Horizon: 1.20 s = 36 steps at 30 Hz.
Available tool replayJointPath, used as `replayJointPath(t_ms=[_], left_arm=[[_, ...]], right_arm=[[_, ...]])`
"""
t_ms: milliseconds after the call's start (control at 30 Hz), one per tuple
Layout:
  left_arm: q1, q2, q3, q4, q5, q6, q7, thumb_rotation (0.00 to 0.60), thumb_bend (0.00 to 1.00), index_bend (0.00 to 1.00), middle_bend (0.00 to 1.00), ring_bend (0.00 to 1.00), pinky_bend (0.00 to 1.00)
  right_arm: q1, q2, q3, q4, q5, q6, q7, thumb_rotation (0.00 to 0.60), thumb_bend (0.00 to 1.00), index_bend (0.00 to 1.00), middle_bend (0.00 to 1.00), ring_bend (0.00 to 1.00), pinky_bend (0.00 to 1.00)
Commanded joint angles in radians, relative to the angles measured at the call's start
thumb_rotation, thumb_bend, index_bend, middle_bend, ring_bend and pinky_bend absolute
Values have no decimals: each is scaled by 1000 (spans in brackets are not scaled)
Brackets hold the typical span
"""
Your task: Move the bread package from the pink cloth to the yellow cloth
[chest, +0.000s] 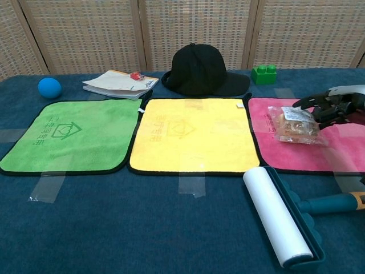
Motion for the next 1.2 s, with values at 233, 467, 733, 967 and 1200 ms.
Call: replayJointPath(t_ms=[233, 467, 733, 967, 1200], left_arm=[[-2, 9, 1, 1, 0, -3, -21, 600, 0, 0, 0, 0, 0], [-5, 16, -1, 2, -8, -8, -38, 600, 0, 0, 0, 0, 0], [-10, 17, -3, 4, -17, -16, -44, 600, 0, 0, 0, 0, 0], [-15, 18, -4, 3, -26, -26, -49, 600, 0, 0, 0, 0, 0], [-17, 23, 1, 2, -24, -33, -63, 600, 0, 0, 0, 0, 0]], right_arm=[[91, -48, -3, -30, 125, 35, -83, 600, 1000, 178, 107, 10, 242], [152, -83, 9, -50, 191, 48, -120, 600, 1000, 183, 112, 14, 242], [225, -132, 33, -61, 260, 68, -158, 600, 1000, 187, 116, 19, 242], [296, -195, 44, -52, 319, 65, -193, 600, 1000, 193, 121, 27, 242], [363, -247, 48, -32, 382, 87, -240, 600, 1000, 193, 121, 27, 241]])
